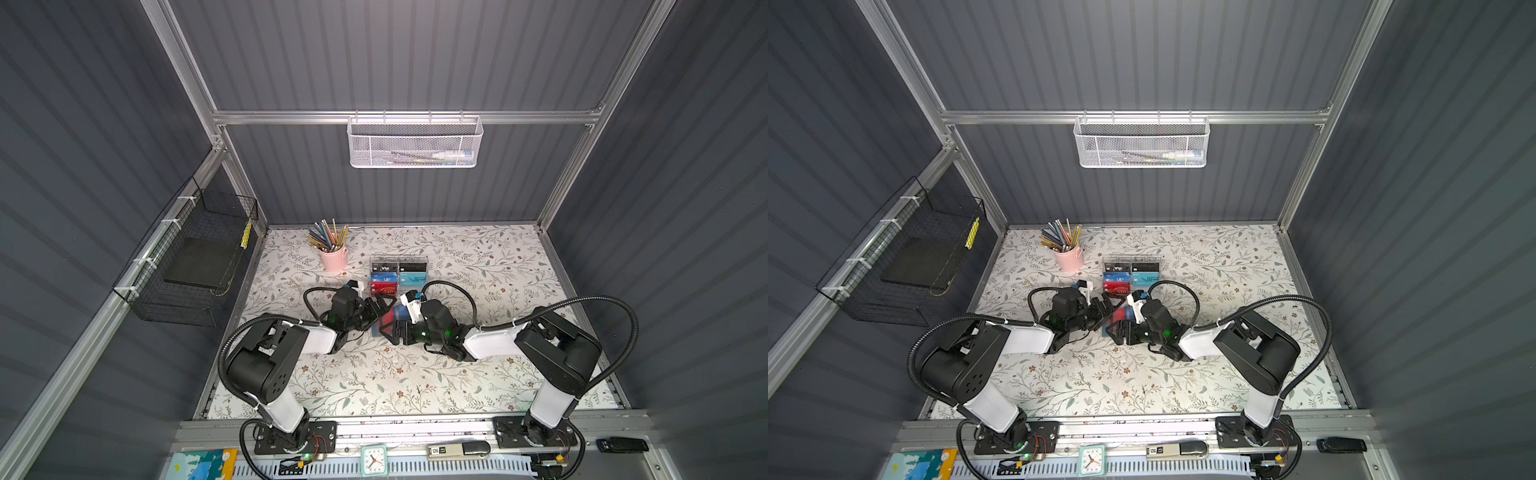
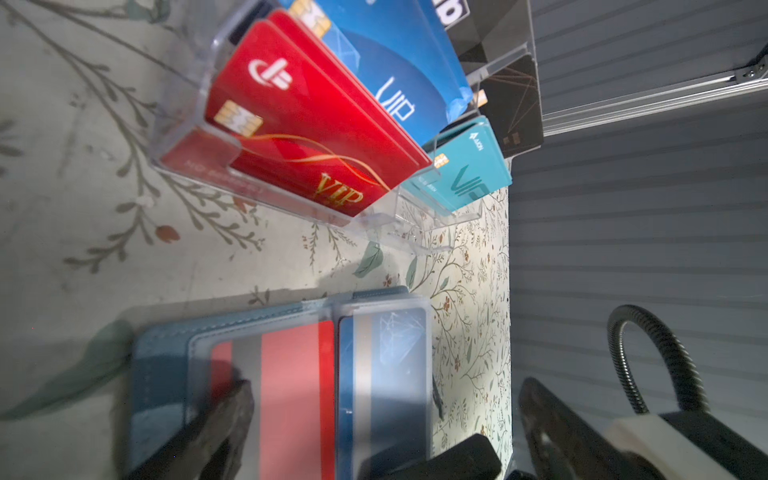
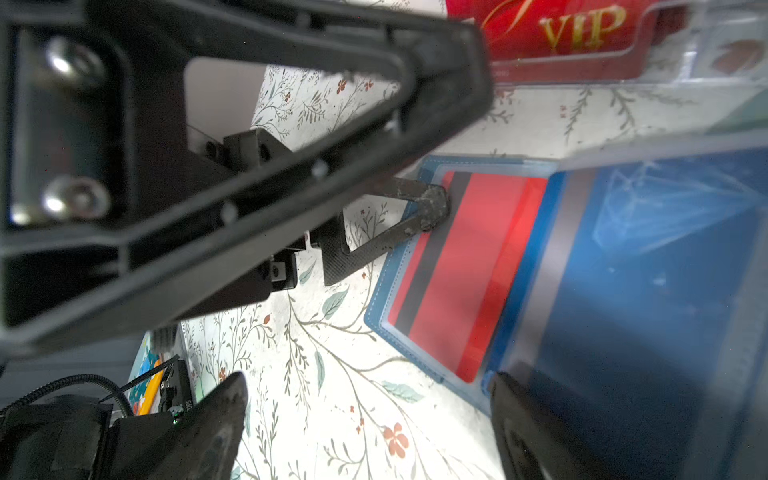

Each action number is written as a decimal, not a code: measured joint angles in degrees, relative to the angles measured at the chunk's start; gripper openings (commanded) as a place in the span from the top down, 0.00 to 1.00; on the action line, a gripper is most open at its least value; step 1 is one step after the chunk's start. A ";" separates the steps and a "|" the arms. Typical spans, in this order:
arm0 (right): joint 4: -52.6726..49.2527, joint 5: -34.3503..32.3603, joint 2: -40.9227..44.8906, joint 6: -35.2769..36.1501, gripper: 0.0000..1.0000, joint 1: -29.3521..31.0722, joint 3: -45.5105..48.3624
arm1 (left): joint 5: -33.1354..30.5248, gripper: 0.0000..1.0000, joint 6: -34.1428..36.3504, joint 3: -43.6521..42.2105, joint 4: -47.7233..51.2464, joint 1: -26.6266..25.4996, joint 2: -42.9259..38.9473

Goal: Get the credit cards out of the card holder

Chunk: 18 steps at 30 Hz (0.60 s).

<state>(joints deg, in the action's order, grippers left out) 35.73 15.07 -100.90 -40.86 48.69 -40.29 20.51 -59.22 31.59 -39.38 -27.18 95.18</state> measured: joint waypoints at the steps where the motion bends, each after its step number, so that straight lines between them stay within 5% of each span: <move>1: 0.07 -0.28 0.00 -0.31 0.11 0.00 0.00 | 0.02 0.00 0.00 -0.31 -0.31 0.20 0.13; 18: 2.82 -6.99 -2.01 -8.20 0.23 2.64 0.28 | 0.61 0.00 0.02 -3.23 -6.78 0.79 1.09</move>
<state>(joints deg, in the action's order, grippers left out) 38.54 8.08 -102.91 -49.06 51.33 -40.01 21.12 -59.20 28.36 -46.15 -26.39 96.27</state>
